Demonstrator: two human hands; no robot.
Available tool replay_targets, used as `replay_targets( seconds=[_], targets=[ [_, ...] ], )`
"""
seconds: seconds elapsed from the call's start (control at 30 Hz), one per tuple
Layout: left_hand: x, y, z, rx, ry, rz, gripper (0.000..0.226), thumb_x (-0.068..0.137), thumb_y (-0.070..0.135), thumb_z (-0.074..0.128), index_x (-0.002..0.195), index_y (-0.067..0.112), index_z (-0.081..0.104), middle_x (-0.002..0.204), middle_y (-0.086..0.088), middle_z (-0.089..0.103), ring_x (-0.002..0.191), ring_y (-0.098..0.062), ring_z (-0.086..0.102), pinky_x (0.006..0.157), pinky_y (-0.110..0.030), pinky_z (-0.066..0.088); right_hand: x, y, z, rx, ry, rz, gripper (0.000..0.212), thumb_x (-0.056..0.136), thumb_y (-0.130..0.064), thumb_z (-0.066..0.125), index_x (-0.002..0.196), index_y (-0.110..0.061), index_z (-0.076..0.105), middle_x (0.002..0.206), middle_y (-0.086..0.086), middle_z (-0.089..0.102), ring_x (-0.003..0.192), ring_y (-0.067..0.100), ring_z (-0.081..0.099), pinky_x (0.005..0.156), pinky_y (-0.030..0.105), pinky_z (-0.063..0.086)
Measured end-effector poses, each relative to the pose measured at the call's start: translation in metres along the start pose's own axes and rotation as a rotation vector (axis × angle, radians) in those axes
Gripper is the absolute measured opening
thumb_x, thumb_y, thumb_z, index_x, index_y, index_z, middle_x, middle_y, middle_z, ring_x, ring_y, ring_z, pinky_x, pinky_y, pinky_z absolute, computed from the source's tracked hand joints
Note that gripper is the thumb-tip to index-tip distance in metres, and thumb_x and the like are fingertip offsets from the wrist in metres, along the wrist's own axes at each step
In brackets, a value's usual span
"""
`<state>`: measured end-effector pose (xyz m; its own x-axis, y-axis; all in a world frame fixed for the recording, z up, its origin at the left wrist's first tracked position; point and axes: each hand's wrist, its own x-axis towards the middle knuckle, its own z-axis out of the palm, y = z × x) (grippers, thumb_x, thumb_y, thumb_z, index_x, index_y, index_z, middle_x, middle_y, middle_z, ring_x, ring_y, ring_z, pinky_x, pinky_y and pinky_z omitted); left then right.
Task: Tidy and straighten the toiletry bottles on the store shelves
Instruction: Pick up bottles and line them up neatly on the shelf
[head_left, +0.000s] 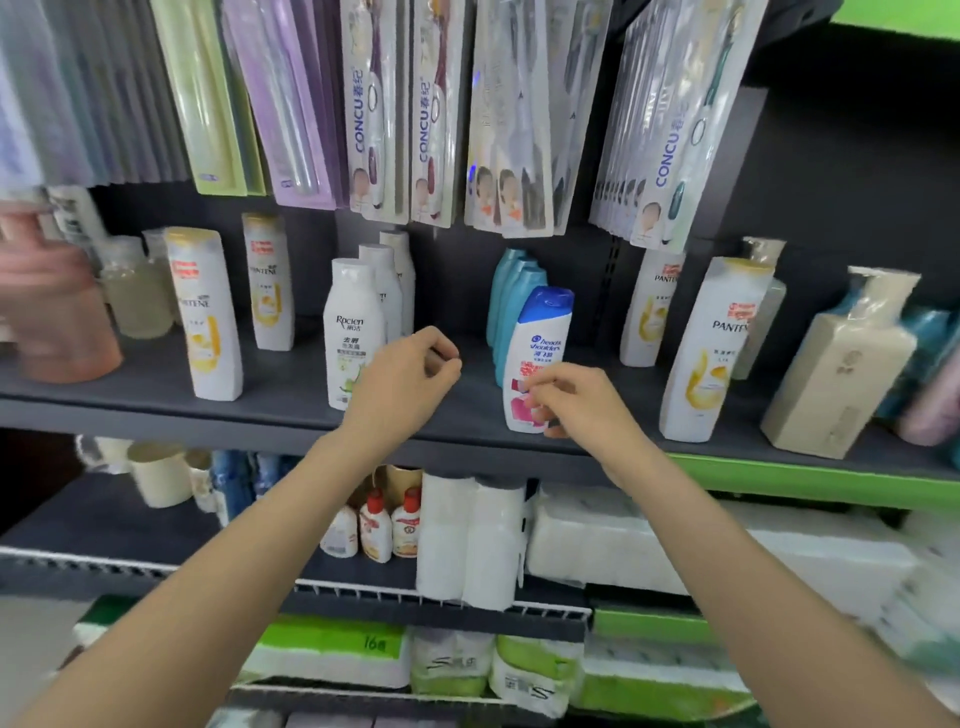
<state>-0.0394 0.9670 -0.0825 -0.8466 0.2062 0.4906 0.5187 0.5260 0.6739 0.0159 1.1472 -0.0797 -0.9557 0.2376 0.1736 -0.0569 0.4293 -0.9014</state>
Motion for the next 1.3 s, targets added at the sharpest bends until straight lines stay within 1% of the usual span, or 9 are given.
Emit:
replay_targets(
  seconds=[0.23, 0.33, 0.5, 0.67, 0.8, 0.93, 1.07, 1.2, 1.3],
  targets=[
    [-0.023, -0.047, -0.050, 0.085, 0.234, -0.053, 0.015, 0.091, 0.032, 0.056, 0.101, 0.022, 0.060, 0.100, 0.006, 0.061, 0.084, -0.011, 0.058, 0.073, -0.031, 0.049, 0.007, -0.023, 0.063, -0.085, -0.105, -0.137, 0.024, 0.091, -0.013, 0.053, 0.112, -0.020, 0.060, 0.106, -0.001, 0.061, 0.096, 0.014, 0.059, 0.089, 0.036, 0.052],
    [-0.009, -0.071, -0.071, 0.065, 0.223, -0.081, 0.032, 0.090, 0.028, 0.059, 0.118, 0.014, 0.054, 0.112, -0.003, 0.057, 0.094, -0.016, 0.056, 0.078, -0.028, 0.044, 0.014, -0.039, 0.096, -0.112, -0.118, -0.167, 0.038, 0.092, -0.016, 0.055, 0.130, -0.022, 0.049, 0.126, 0.000, 0.054, 0.104, 0.011, 0.054, 0.090, 0.026, 0.045],
    [0.023, -0.097, -0.097, 0.031, 0.027, -0.054, 0.052, 0.090, 0.023, 0.060, 0.137, 0.014, 0.040, 0.130, -0.007, 0.052, 0.113, -0.018, 0.052, 0.087, -0.023, 0.039, 0.037, -0.065, 0.141, -0.081, -0.016, -0.171, 0.047, 0.094, -0.016, 0.054, 0.139, -0.018, 0.038, 0.134, 0.002, 0.048, 0.108, 0.006, 0.044, 0.085, 0.020, 0.036],
    [0.049, -0.116, -0.102, -0.001, -0.253, 0.041, 0.047, 0.093, 0.019, 0.056, 0.137, 0.020, 0.039, 0.123, -0.009, 0.058, 0.110, -0.018, 0.056, 0.093, -0.030, 0.046, 0.058, -0.071, 0.171, 0.019, 0.095, -0.113, 0.041, 0.093, -0.020, 0.056, 0.132, -0.017, 0.045, 0.121, 0.000, 0.057, 0.105, 0.014, 0.056, 0.086, 0.030, 0.048],
    [0.057, -0.121, -0.102, -0.110, -0.293, 0.056, 0.043, 0.092, 0.018, 0.058, 0.132, 0.021, 0.042, 0.106, -0.005, 0.063, 0.089, -0.012, 0.059, 0.068, -0.014, 0.044, 0.060, -0.075, 0.178, 0.091, 0.121, -0.040, 0.037, 0.093, -0.019, 0.057, 0.128, -0.016, 0.048, 0.116, 0.003, 0.061, 0.105, 0.019, 0.060, 0.089, 0.038, 0.052],
    [0.062, -0.126, -0.104, -0.117, -0.294, 0.098, 0.040, 0.091, 0.020, 0.059, 0.129, 0.019, 0.046, 0.098, -0.001, 0.060, 0.086, -0.013, 0.059, 0.063, -0.010, 0.040, 0.057, -0.077, 0.181, 0.127, 0.136, -0.021, 0.024, 0.089, -0.018, 0.063, 0.111, -0.014, 0.055, 0.110, 0.008, 0.065, 0.100, 0.022, 0.064, 0.084, 0.042, 0.055],
    [0.060, -0.128, -0.111, -0.201, -0.300, 0.096, 0.036, 0.088, 0.026, 0.063, 0.121, 0.020, 0.052, 0.099, 0.001, 0.063, 0.090, -0.012, 0.062, 0.069, -0.018, 0.048, 0.049, -0.083, 0.181, 0.316, 0.133, -0.019, 0.024, 0.089, -0.016, 0.062, 0.111, -0.008, 0.055, 0.106, 0.007, 0.067, 0.090, 0.016, 0.067, 0.066, 0.030, 0.058],
    [0.051, -0.130, -0.124, -0.303, -0.544, 0.073, 0.041, 0.082, 0.025, 0.070, 0.118, 0.027, 0.049, 0.110, 0.004, 0.065, 0.096, -0.009, 0.064, 0.078, -0.028, 0.056, 0.040, -0.090, 0.173, 0.558, 0.097, 0.010, 0.021, 0.093, -0.017, 0.056, 0.112, -0.007, 0.057, 0.107, 0.010, 0.067, 0.099, 0.025, 0.066, 0.080, 0.042, 0.057],
    [0.047, -0.128, -0.131, -0.277, -0.506, 0.126, 0.050, 0.081, 0.025, 0.071, 0.126, 0.026, 0.047, 0.113, 0.001, 0.064, 0.097, -0.013, 0.064, 0.076, -0.030, 0.057, 0.037, -0.091, 0.174, 0.618, 0.092, 0.043, 0.024, 0.095, -0.021, 0.053, 0.116, -0.009, 0.058, 0.109, 0.009, 0.068, 0.102, 0.025, 0.065, 0.087, 0.045, 0.054]
  ],
)
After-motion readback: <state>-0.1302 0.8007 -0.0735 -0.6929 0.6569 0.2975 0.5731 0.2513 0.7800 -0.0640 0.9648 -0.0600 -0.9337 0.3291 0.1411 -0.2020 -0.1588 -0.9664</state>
